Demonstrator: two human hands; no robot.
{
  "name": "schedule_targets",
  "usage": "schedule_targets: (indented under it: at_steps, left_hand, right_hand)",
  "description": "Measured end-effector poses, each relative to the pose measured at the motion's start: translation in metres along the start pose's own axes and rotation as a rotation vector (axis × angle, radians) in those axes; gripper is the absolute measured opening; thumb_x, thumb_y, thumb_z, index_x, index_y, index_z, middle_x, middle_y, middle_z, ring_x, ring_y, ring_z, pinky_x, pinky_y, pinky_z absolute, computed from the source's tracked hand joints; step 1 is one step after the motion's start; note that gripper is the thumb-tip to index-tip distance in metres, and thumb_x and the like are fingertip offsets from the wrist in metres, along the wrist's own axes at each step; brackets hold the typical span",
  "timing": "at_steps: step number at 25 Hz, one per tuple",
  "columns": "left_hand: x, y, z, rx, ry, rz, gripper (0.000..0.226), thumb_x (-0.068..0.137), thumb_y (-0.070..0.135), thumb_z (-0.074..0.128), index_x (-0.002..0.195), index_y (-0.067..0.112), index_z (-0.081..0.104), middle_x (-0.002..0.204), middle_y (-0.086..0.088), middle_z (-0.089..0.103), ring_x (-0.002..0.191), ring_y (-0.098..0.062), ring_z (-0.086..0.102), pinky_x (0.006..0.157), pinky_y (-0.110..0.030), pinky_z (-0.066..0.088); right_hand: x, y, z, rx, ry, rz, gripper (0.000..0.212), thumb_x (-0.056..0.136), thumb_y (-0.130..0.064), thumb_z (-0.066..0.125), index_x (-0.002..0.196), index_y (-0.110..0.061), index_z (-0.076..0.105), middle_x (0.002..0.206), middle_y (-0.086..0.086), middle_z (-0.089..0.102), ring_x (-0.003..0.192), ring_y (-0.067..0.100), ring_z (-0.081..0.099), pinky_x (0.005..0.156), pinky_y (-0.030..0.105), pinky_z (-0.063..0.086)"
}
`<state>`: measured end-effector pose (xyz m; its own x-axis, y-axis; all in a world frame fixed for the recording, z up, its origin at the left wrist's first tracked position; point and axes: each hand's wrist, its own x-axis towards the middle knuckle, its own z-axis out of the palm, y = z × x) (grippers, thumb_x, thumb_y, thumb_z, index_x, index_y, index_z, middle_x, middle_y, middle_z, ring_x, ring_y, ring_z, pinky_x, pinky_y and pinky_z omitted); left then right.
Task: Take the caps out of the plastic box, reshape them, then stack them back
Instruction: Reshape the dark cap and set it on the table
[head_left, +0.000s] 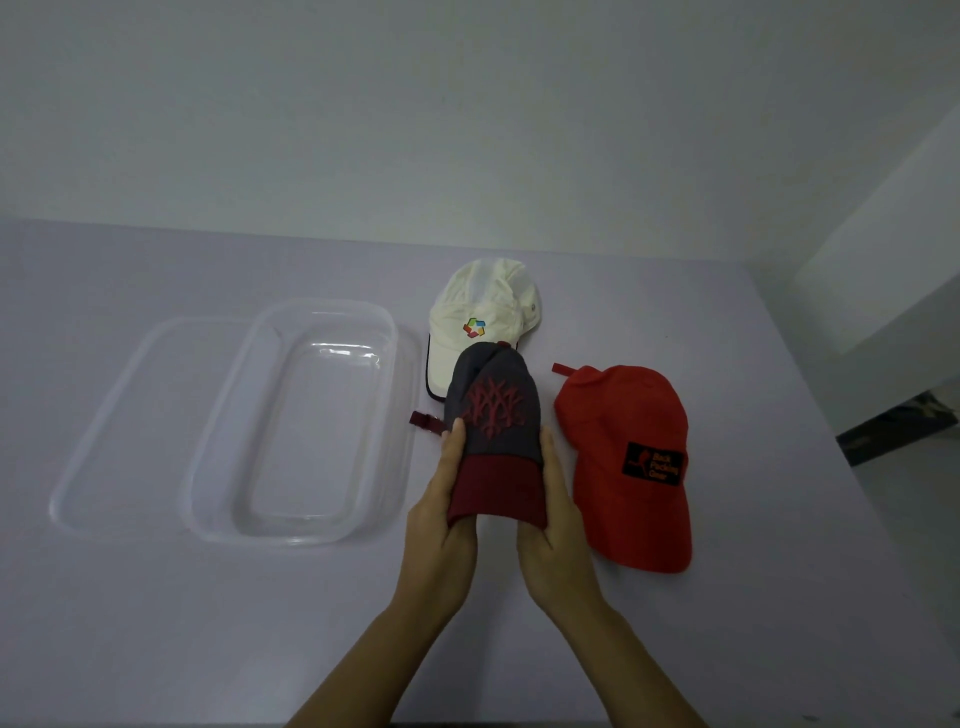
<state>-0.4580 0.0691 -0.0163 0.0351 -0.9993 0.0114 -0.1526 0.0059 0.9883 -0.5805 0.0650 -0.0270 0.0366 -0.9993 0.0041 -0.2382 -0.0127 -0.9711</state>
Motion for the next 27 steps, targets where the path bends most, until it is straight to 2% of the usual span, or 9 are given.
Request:
schedule_targets:
  at_steps: [4, 6, 8, 11, 14, 17, 21, 23, 27]
  left_hand:
    - [0.003, -0.006, -0.024, 0.228, -0.229, 0.100, 0.089, 0.077, -0.001, 0.044, 0.146, 0.037, 0.004, 0.156, 0.005, 0.015, 0.131, 0.020, 0.021, 0.099, 0.000, 0.029]
    - [0.006, -0.007, -0.036, 0.176, -0.340, 0.079, 0.102, 0.064, -0.007, 0.042, 0.147, 0.041, 0.005, 0.156, 0.014, 0.011, 0.137, 0.013, 0.015, 0.106, -0.006, 0.026]
    - [0.018, -0.002, -0.045, -0.027, -0.219, -0.057, 0.097, 0.057, -0.001, 0.038, 0.143, 0.039, 0.016, 0.153, 0.018, 0.018, 0.139, 0.005, 0.020, 0.114, -0.019, 0.022]
    - [0.054, 0.021, -0.049, -0.178, -0.024, -0.209, 0.082, 0.064, 0.012, 0.038, 0.143, 0.029, 0.024, 0.143, 0.015, 0.028, 0.132, -0.002, 0.026, 0.104, -0.024, 0.027]
    - [0.088, 0.041, -0.042, -0.122, -0.120, -0.380, 0.041, 0.092, 0.044, 0.037, 0.128, 0.028, 0.046, 0.123, 0.013, 0.047, 0.122, -0.009, 0.038, 0.103, -0.030, 0.030]
    - [0.102, 0.037, -0.036, -0.012, -0.291, -0.501, 0.060, 0.090, 0.059, 0.035, 0.130, 0.018, 0.052, 0.125, -0.001, 0.059, 0.117, -0.019, 0.054, 0.108, -0.041, 0.038]
    - [0.102, 0.024, -0.031, -0.108, -0.165, -0.484, 0.034, 0.092, 0.039, 0.049, 0.113, 0.014, 0.061, 0.108, -0.007, 0.068, 0.102, -0.023, 0.064, 0.092, -0.039, 0.052]
    - [0.098, 0.022, -0.028, -0.107, -0.131, -0.448, 0.025, 0.093, 0.035, 0.050, 0.107, 0.017, 0.061, 0.104, -0.006, 0.068, 0.100, -0.022, 0.064, 0.084, -0.032, 0.053]
    - [0.094, 0.015, -0.021, -0.098, -0.139, -0.379, 0.023, 0.093, 0.032, 0.049, 0.109, 0.020, 0.059, 0.105, -0.001, 0.067, 0.098, -0.016, 0.064, 0.083, -0.027, 0.053]
  right_hand:
    - [0.007, 0.002, -0.020, -0.244, 0.001, -0.141, 0.075, 0.088, -0.014, 0.048, 0.138, -0.053, 0.009, 0.157, 0.000, 0.006, 0.133, -0.021, 0.008, 0.098, -0.002, 0.027]
    - [0.006, 0.003, -0.026, -0.245, 0.045, -0.196, 0.069, 0.089, -0.022, 0.048, 0.138, -0.055, 0.013, 0.157, -0.001, 0.007, 0.139, -0.009, 0.011, 0.102, 0.001, 0.026]
    - [0.003, 0.003, -0.027, -0.229, 0.052, -0.239, 0.063, 0.089, -0.030, 0.046, 0.139, -0.053, 0.016, 0.158, -0.004, 0.007, 0.142, 0.001, 0.013, 0.108, 0.007, 0.025]
    - [-0.002, 0.006, -0.026, -0.231, 0.004, -0.281, 0.060, 0.089, -0.038, 0.046, 0.139, -0.055, 0.016, 0.156, -0.014, 0.000, 0.142, 0.000, 0.011, 0.108, 0.008, 0.024]
    - [-0.005, 0.005, -0.024, -0.294, -0.046, -0.285, 0.060, 0.088, -0.041, 0.045, 0.136, -0.060, 0.013, 0.153, -0.019, -0.005, 0.141, -0.006, 0.007, 0.107, 0.005, 0.022]
    - [-0.009, 0.012, -0.022, -0.398, -0.105, -0.260, 0.061, 0.089, -0.044, 0.042, 0.136, -0.060, 0.008, 0.154, -0.019, -0.010, 0.141, -0.007, 0.002, 0.108, 0.005, 0.018]
    - [-0.015, 0.027, -0.031, -0.521, -0.244, -0.160, 0.101, 0.080, 0.003, 0.054, 0.135, -0.063, -0.001, 0.152, -0.028, -0.015, 0.141, -0.007, 0.000, 0.100, 0.002, 0.030]
    - [-0.012, 0.029, -0.039, -0.398, -0.229, -0.029, 0.109, 0.072, 0.017, 0.044, 0.133, -0.065, 0.004, 0.150, -0.035, 0.000, 0.139, -0.011, 0.008, 0.099, 0.006, 0.037]
    - [0.028, 0.018, -0.040, -0.086, 0.027, 0.200, 0.047, 0.097, -0.016, 0.043, 0.140, -0.031, 0.030, 0.140, -0.017, 0.039, 0.128, -0.003, 0.038, 0.108, 0.023, 0.033]
